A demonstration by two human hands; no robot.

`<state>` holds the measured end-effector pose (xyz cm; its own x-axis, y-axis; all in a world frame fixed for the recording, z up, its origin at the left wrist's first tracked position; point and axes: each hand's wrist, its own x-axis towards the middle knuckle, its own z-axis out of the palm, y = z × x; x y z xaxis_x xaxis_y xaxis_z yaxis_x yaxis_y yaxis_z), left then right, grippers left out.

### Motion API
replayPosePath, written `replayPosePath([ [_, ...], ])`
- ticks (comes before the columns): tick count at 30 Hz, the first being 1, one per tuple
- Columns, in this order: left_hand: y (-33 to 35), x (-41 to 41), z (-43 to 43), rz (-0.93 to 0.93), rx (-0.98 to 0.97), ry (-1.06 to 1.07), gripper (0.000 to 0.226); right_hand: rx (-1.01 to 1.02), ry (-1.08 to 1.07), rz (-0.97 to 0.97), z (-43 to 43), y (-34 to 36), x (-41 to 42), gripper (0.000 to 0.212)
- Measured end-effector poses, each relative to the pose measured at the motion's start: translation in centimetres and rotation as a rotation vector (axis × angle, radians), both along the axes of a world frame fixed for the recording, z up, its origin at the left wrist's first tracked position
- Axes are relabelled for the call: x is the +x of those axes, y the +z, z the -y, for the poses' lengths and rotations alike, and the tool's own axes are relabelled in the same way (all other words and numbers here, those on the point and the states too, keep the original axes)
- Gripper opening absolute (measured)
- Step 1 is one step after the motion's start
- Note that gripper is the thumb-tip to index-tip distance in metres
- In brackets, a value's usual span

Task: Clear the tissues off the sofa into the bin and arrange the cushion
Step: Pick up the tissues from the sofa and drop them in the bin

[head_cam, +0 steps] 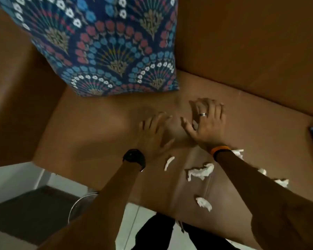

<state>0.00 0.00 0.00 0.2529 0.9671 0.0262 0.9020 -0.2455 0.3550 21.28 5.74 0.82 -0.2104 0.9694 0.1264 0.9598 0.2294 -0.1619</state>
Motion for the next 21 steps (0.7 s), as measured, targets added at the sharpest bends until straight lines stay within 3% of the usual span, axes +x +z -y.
replayPosePath([
  [4,-1.7,1.8,3.1,0.035,-0.177,-0.116,0.061,-0.049,-0.057,0.084,0.6,-0.8,3.3,0.052],
  [13,-2.1,3.5,5.6,-0.047,-0.004,-0.228,0.021,-0.124,-0.054,-0.122,2.3,-0.8,5.6,0.020],
  [17,-1.1,4.7,5.5,0.090,-0.128,-0.158,0.017,-0.139,-0.059,-0.229,2.9,0.6,5.3,0.023],
  [21,0.4,8.3,5.0,0.206,-0.217,-0.091,0.025,-0.284,0.145,-0.252,4.1,0.6,4.1,0.028],
])
